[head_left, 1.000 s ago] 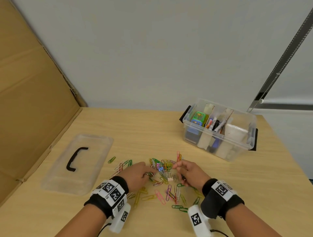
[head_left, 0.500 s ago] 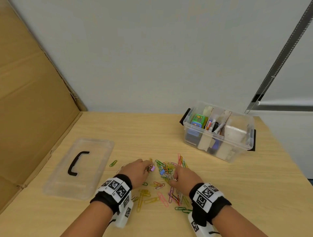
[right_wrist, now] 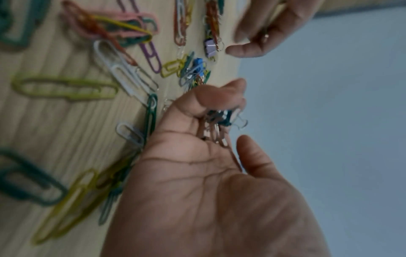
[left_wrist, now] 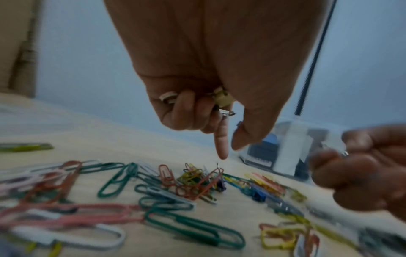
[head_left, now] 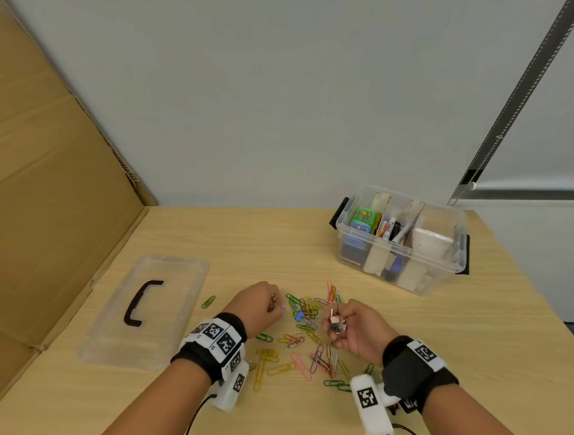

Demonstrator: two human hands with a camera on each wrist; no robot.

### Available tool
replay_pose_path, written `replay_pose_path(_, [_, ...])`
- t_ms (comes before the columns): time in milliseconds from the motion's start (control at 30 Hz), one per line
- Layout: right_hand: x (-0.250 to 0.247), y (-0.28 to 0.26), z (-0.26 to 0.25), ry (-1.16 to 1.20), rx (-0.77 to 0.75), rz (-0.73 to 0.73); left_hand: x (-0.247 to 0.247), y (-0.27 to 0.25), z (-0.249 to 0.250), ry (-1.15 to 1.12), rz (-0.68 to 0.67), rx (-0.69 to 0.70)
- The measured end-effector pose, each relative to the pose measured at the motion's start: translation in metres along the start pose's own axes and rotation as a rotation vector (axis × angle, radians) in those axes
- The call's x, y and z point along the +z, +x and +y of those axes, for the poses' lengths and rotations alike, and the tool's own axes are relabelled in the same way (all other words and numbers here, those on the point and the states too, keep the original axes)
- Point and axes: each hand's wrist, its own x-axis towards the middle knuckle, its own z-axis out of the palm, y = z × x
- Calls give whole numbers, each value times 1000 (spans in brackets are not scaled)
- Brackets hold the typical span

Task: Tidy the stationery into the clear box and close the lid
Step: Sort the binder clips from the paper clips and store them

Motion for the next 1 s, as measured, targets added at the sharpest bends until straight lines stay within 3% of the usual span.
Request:
replay_pose_path(100, [2,5,1,41,-42,32,1,7,5,201,-113,56])
replay_pose_path(167, [5,9,0,-102,-71,113,2,12,7,285,-141,61])
replay_pose_path(267, [14,14,0,-563,-192,205,4,16,5,323,-144,58])
replay_pose_path(367, [24,23,2,-1125,-336,194,5,19,2,316,-125,53])
replay_pose_path(500, [37,31,4,-1517,-362,262,6,14,-7,70,-34,45])
replay_pose_path(733, [42,41,6,-1643,-318,323,4,2,-28,-404,99,-27])
replay_pose_path(1000, [33,40,0,-1465,-288,359,-6,-4,-36,-743,132,-114])
